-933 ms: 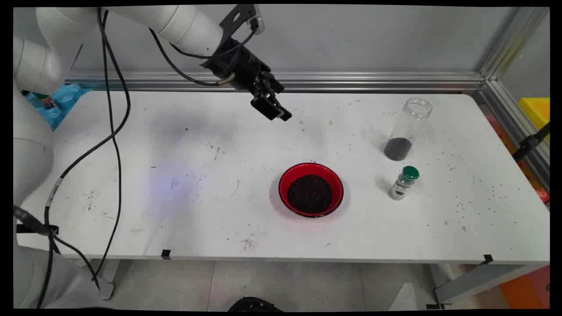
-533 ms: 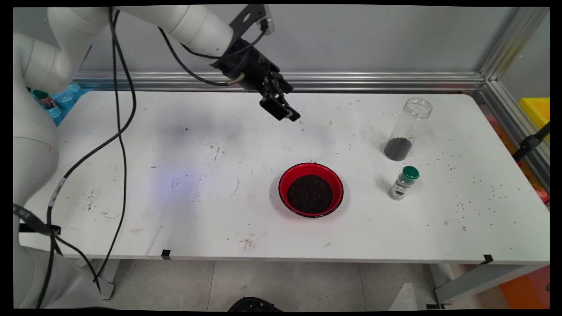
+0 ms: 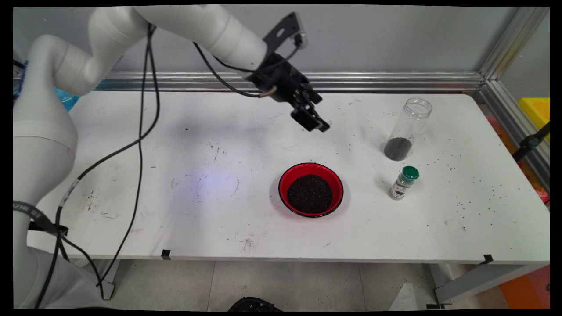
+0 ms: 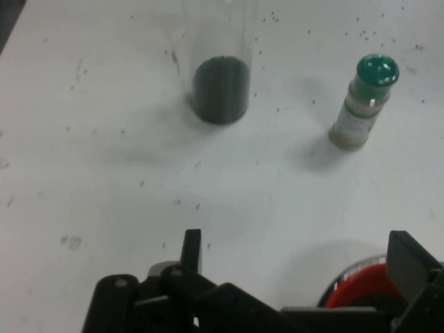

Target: Pick up the black seasoning powder from the table

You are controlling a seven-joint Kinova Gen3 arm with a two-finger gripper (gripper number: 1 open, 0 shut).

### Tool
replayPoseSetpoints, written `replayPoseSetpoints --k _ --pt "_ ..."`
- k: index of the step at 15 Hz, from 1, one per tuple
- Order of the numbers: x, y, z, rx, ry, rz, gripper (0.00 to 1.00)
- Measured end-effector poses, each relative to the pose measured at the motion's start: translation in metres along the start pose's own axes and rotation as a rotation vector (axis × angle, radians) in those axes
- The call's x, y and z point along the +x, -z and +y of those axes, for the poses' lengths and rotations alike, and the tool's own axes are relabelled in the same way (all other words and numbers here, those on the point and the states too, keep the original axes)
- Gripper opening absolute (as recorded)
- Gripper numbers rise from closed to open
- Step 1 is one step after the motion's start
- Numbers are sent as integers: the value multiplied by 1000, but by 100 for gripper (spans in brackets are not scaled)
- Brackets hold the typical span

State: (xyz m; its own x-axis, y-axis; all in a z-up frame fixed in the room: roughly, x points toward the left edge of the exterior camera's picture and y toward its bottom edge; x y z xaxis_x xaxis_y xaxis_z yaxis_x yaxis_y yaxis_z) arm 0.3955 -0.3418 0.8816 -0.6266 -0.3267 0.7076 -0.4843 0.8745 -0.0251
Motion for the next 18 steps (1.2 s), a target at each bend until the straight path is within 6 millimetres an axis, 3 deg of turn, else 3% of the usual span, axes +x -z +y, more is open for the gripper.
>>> replayPoseSetpoints --k 12,18 --pt "5 -102 2 0 33 67 100" --pt "6 -143 -3 11 57 93 100"
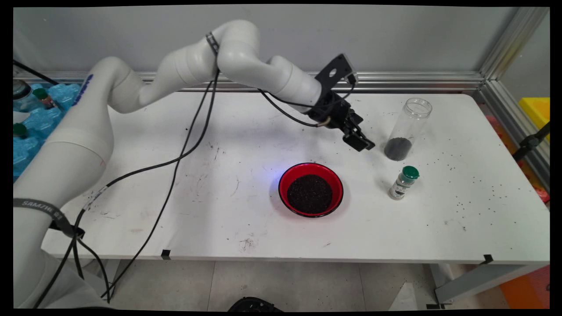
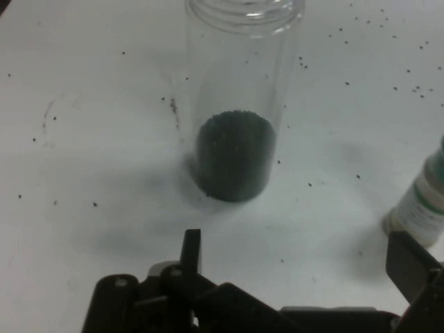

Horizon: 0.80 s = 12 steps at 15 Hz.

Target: Pick up the black seasoning powder from the table

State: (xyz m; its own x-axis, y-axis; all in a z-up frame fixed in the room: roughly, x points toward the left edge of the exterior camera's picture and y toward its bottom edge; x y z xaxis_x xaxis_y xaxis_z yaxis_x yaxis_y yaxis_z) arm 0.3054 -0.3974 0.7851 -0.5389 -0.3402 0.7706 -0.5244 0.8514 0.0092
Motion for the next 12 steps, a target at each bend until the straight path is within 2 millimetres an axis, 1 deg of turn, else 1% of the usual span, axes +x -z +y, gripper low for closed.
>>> replayPoseSetpoints --k 6,12 --pt "-1 -35 -4 9 17 24 100" --pt "-1 -59 -7 14 30 40 100"
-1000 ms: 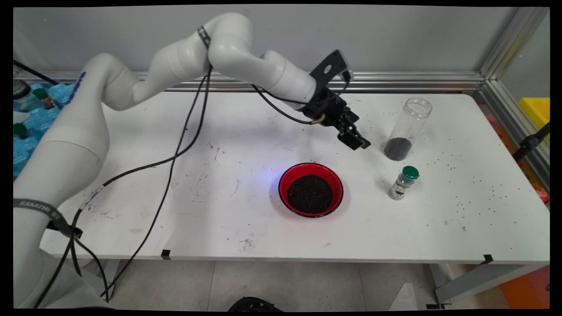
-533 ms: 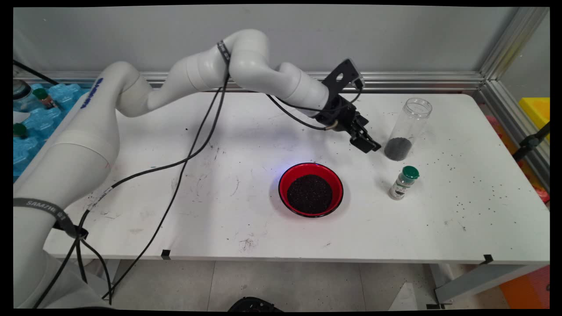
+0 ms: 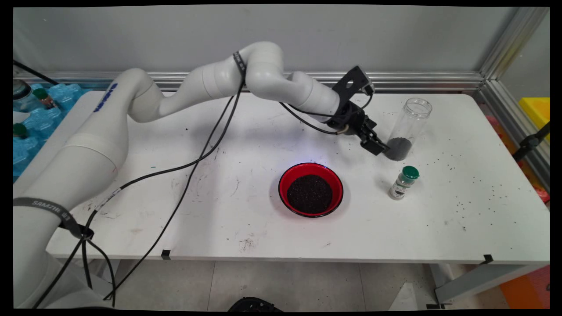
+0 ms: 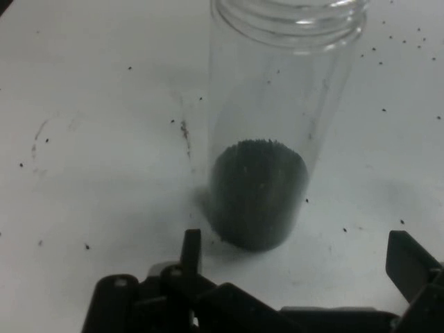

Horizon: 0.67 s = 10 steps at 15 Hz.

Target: Pick up the black seasoning powder from the table

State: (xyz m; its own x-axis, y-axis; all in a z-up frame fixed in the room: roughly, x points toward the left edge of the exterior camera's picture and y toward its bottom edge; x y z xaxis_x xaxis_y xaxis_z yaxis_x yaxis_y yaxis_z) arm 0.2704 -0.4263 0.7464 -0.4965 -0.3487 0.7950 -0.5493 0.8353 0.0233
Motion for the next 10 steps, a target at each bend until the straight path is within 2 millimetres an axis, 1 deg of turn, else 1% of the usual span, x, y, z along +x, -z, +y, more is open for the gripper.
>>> replayPoseSetpoints --k 10 --pt "-1 -42 -4 4 43 27 100"
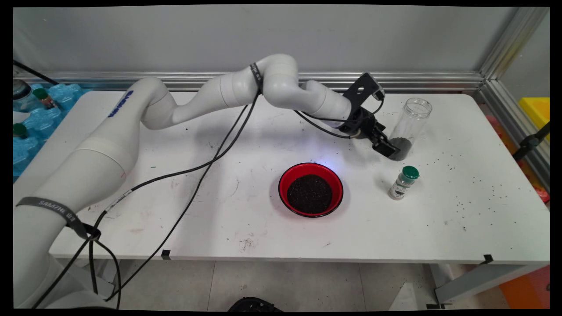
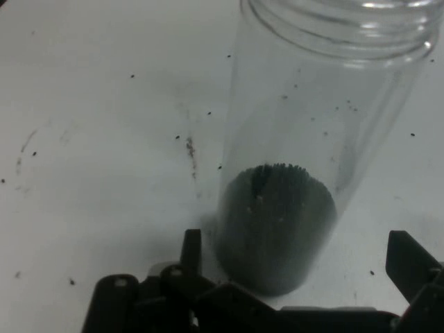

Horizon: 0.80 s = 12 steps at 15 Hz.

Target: Pick up the black seasoning powder from the table

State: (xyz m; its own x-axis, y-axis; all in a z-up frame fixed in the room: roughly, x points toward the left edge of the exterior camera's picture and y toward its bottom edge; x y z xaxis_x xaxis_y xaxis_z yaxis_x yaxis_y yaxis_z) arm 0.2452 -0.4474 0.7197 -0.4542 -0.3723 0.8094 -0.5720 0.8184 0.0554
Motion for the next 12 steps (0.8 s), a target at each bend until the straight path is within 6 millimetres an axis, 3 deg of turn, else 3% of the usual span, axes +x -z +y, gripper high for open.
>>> replayPoseSetpoints --k 12 --pt "-2 -36 -2 -5 43 21 100"
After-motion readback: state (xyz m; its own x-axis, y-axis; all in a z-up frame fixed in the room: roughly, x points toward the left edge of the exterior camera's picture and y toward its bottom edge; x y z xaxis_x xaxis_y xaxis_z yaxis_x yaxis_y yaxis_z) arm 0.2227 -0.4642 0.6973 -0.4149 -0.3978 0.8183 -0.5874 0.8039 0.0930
